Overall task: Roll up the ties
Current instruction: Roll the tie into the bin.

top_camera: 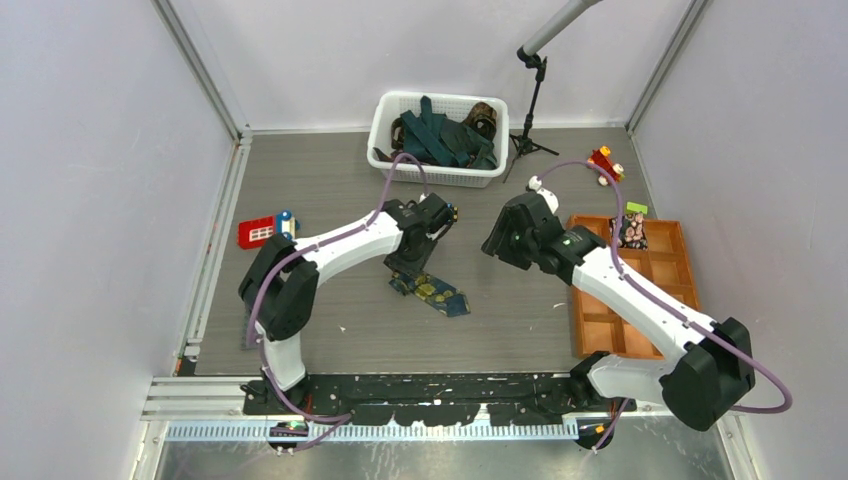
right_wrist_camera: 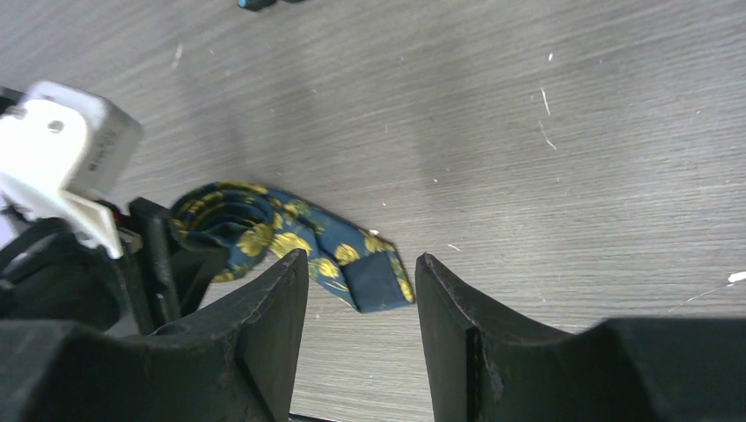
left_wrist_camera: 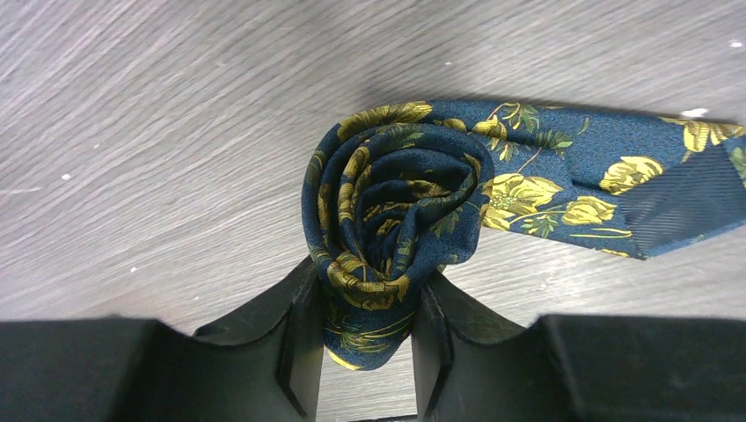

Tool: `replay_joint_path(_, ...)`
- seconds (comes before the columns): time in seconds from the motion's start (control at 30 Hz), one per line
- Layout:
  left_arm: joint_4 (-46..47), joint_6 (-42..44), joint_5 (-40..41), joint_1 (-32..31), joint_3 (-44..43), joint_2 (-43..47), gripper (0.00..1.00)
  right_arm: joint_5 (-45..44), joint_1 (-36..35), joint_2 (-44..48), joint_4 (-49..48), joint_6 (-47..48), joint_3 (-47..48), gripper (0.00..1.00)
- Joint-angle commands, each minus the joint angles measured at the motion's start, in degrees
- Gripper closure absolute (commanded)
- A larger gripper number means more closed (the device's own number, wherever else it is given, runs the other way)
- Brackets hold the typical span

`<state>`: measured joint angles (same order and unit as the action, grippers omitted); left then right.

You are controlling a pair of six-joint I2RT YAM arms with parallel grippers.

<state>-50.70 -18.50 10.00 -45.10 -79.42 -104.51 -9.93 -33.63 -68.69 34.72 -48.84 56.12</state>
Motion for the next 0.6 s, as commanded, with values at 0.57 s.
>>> replay_joint_path(0.57, -18.8, -8.7, 39.7, -7.5, -8.0, -12.2, 0.64, -1.5, -0.4, -1.9, -2.1, -2.8, -3.4, 0.48)
